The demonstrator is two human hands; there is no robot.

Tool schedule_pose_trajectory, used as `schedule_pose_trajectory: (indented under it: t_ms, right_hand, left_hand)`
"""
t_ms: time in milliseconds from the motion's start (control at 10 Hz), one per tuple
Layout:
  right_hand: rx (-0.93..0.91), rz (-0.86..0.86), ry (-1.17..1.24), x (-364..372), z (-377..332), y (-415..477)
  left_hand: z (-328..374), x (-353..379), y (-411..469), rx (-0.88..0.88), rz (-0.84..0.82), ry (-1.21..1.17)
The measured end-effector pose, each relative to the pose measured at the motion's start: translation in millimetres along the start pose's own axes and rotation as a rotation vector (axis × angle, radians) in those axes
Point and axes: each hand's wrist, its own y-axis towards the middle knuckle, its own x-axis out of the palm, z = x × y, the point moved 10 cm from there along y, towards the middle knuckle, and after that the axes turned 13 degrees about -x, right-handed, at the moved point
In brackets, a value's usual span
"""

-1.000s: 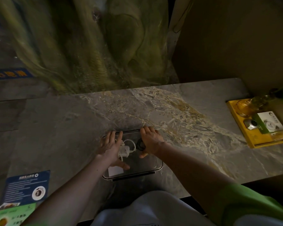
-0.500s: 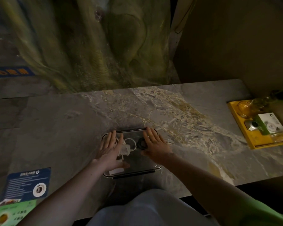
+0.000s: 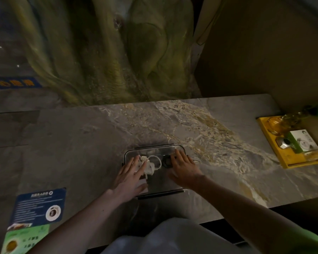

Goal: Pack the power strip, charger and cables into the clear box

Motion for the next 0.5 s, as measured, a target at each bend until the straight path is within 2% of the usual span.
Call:
schedule_pose_trajectory:
  t_ms: [300, 500]
  right_hand:
    - [0.017, -0.112, 0.041, -40, -9, 8]
    - [-0.013, -0.158, 0.141, -93, -7, -1]
  left_hand:
    - [-14, -43, 8, 0.081, 0.023, 0.081]
    - [-13, -77, 17, -0.034, 0.025, 0.17]
